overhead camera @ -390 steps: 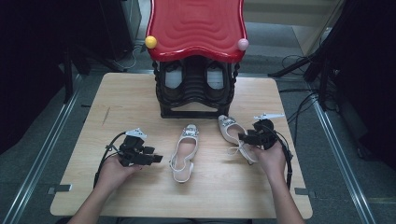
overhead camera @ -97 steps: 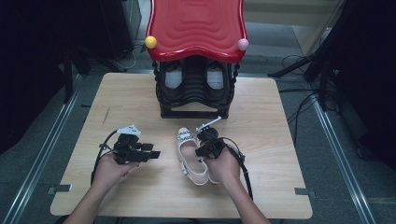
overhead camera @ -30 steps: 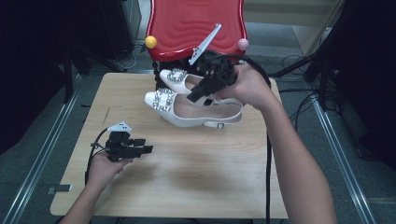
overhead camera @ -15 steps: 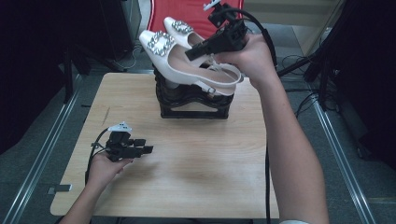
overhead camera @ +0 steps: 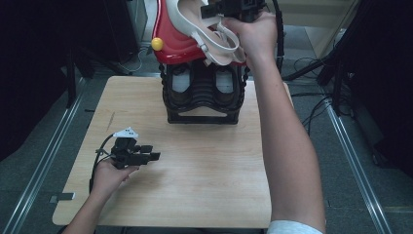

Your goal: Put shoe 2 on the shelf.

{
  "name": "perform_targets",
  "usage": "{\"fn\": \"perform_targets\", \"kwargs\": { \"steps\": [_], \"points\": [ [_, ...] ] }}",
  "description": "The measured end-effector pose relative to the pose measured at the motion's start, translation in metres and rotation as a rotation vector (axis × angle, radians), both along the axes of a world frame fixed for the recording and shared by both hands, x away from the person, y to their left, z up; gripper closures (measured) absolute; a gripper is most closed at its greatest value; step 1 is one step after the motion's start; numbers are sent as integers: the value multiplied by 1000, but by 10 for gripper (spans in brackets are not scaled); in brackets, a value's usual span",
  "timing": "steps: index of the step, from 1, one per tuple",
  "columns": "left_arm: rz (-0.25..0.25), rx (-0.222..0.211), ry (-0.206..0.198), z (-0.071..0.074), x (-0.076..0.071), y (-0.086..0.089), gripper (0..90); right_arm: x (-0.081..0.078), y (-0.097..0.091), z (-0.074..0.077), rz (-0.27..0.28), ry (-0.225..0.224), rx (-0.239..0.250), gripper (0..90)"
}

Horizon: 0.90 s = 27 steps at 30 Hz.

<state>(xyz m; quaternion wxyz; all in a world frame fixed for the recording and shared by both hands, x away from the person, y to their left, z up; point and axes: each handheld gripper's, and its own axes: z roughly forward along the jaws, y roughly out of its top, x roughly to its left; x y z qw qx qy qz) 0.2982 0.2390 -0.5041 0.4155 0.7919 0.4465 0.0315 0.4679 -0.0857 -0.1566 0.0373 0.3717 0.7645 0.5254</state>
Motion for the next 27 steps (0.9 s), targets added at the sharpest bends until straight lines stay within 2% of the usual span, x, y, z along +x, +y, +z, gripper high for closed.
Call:
{"fn": "perform_targets", "kwargs": {
  "steps": [6,12,21,27],
  "points": [
    [0,-2,0,0,0,0,474,13,-2,1,-133,19,81,850],
    [3,-4,0,-1,0,0,475,28,-5,-3,-236,66,167,850],
    [-3,0,-7,-1,0,0,484,47,-4,-10,-380,102,225,849],
    [-10,-3,-9,0,-1,-1,483,50,-3,-11,-472,108,228,847]
  ]
}}
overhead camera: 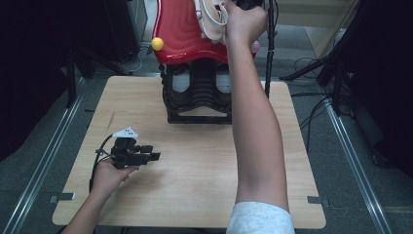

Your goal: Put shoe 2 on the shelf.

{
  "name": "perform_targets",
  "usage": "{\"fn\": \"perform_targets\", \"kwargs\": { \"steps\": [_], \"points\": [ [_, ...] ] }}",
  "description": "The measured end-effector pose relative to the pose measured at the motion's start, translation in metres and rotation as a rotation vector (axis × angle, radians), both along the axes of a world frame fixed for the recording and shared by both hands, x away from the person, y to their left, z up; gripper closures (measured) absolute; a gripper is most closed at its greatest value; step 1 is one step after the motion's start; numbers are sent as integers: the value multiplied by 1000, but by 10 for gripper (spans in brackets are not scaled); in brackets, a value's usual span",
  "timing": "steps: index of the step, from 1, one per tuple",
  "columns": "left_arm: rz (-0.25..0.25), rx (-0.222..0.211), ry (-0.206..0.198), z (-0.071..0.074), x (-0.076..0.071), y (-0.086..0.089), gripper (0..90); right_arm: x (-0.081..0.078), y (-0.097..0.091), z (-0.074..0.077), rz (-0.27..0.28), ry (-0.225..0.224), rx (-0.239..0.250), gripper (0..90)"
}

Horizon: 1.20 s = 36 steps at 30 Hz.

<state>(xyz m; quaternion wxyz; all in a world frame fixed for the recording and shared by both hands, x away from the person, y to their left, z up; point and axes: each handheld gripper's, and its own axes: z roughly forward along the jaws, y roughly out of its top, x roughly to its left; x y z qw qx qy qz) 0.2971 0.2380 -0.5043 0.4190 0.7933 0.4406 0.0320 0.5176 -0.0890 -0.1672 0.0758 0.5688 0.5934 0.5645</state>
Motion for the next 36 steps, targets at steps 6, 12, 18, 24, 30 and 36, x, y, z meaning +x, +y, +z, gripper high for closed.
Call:
{"fn": "perform_targets", "kwargs": {
  "steps": [6,12,18,24,30,36],
  "points": [
    [-4,-2,3,0,0,-1,483,0,7,-1,-53,19,36,847],
    [-3,0,1,0,0,-1,483,1,14,-2,-64,29,28,827],
    [-6,1,1,0,0,-1,483,4,17,-5,-39,30,36,718],
    [-7,4,0,0,0,-1,483,1,18,-1,-44,9,50,747],
    [-8,8,3,0,0,-2,483,-1,12,1,-32,-1,11,722],
    [-7,11,4,0,0,-2,483,-6,3,4,20,-9,18,658]
  ]
}}
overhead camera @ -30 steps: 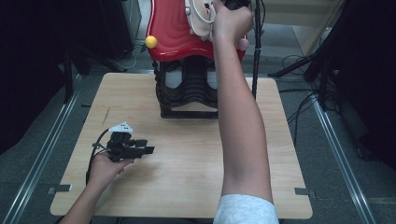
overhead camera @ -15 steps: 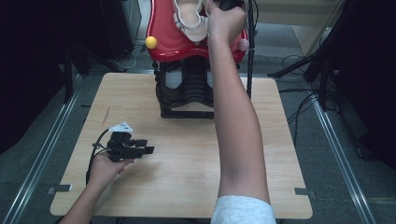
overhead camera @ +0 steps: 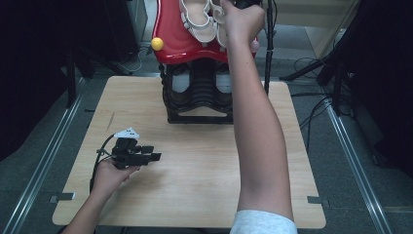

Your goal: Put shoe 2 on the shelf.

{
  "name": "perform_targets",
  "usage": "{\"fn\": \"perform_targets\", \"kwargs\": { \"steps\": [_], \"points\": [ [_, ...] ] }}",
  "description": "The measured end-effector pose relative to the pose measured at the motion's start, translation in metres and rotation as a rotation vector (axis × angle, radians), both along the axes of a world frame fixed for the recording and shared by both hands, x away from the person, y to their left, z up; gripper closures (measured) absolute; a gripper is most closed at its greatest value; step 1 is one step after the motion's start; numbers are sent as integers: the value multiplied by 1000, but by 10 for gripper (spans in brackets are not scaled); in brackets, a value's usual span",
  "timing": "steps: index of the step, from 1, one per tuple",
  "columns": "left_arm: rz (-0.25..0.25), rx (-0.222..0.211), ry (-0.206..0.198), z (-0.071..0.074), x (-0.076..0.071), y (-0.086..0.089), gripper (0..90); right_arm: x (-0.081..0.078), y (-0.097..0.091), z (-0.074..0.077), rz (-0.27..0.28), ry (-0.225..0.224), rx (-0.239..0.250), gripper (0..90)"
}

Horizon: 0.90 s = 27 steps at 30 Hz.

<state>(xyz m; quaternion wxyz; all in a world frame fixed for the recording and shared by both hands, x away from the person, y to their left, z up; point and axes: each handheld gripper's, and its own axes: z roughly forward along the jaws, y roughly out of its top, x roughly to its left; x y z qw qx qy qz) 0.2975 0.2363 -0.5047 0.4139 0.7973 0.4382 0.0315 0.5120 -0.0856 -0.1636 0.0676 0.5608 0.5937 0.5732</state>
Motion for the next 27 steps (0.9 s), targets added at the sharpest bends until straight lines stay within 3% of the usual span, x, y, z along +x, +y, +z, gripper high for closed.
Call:
{"fn": "perform_targets", "kwargs": {
  "steps": [7,23,27],
  "points": [
    [2,2,0,-1,0,-2,483,-9,-15,4,27,-22,-51,603],
    [-12,20,7,-2,0,-3,481,-24,-66,-3,20,-68,-94,529],
    [-29,12,-13,-1,-2,-5,479,-29,-82,-9,8,-67,-97,529]
  ]
}}
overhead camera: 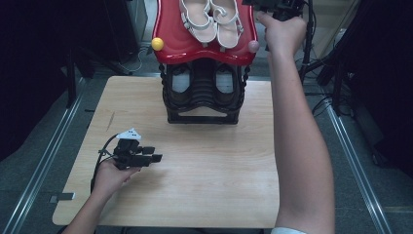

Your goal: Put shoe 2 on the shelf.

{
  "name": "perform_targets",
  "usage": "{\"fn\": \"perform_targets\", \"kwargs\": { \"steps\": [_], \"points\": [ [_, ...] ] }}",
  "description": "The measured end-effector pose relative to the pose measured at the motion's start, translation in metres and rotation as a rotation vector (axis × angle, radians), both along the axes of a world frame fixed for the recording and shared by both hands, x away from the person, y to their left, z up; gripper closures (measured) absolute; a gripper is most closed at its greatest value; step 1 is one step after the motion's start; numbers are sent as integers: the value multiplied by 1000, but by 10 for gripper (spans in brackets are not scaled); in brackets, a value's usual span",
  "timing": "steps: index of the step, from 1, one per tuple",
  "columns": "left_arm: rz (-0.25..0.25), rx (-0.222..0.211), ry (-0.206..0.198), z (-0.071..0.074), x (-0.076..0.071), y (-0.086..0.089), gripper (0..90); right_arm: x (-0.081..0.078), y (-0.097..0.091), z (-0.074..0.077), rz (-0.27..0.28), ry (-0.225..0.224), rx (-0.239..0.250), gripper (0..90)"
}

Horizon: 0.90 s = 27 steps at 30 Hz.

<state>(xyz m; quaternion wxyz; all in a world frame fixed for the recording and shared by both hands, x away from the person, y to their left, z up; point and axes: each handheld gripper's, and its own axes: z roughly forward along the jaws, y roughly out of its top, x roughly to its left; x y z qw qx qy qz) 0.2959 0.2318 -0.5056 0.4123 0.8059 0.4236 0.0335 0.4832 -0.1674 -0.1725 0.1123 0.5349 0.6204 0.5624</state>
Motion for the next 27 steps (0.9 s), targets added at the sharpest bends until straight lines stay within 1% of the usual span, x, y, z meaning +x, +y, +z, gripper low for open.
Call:
{"fn": "perform_targets", "kwargs": {
  "steps": [4,6,8,10,14,16,18,19,21,23,27],
  "points": [
    [1,12,0,0,0,-2,479,-3,-16,-10,-4,0,-6,529],
    [-2,17,-2,-1,0,-2,478,-5,-26,-16,-13,0,-17,529],
    [-1,18,-3,-1,0,-2,479,-7,-36,-23,-17,-4,-29,516],
    [-4,17,-3,-1,0,-2,478,-10,-44,-28,-17,-6,-30,513],
    [-29,21,-8,-1,-1,-3,474,-15,-59,-38,-27,0,-41,510],
    [-33,21,-12,-1,-1,-4,473,-16,-66,-43,-35,9,-43,509],
    [-35,27,-9,-1,-1,-4,472,-17,-72,-49,-40,7,-64,506],
    [-36,27,-9,-1,-1,-4,472,-19,-74,-53,-44,13,-64,504],
    [-34,26,-5,-1,-1,-4,470,-21,-78,-62,-42,11,-70,500],
    [-33,26,-4,-2,-1,-4,469,-23,-81,-73,-37,23,-59,497],
    [-36,27,-7,-2,-1,-4,468,-26,-90,-92,-40,35,-53,497]
  ]
}}
